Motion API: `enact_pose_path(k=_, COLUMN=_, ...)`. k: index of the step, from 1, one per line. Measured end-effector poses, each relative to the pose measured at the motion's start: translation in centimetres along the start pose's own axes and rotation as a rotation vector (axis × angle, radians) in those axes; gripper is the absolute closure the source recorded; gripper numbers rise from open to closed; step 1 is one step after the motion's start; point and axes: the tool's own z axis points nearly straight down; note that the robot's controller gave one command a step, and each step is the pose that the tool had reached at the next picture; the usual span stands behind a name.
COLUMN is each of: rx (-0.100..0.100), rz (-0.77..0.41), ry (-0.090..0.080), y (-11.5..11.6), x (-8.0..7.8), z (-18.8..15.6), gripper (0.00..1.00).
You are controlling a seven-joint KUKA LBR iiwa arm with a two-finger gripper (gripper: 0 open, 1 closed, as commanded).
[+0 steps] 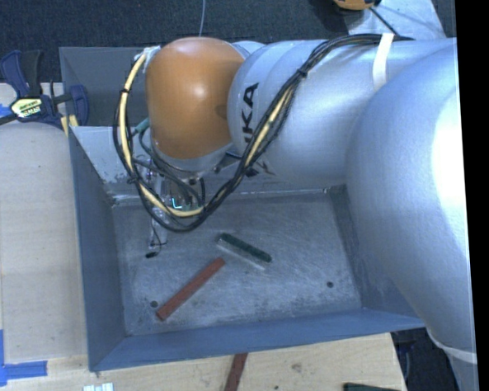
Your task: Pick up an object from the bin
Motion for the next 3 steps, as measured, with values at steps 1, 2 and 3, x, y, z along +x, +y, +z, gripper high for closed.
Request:
enact_pose_path(k=1, rx=-0.002, rz=0.004, ry=-0.008, y=-0.1, x=-0.2, z=-0.5, gripper=0.0)
enact_pose_path(k=2, rx=-0.003, rz=-0.235, ry=-0.015, y=-2.9, x=1.9, z=4.3, gripper=0.0)
enact_pose_path(k=3, rx=0.002, rz=-0.418, ry=-0.003, y=-6.6, x=4.2, z=6.8, gripper=0.0)
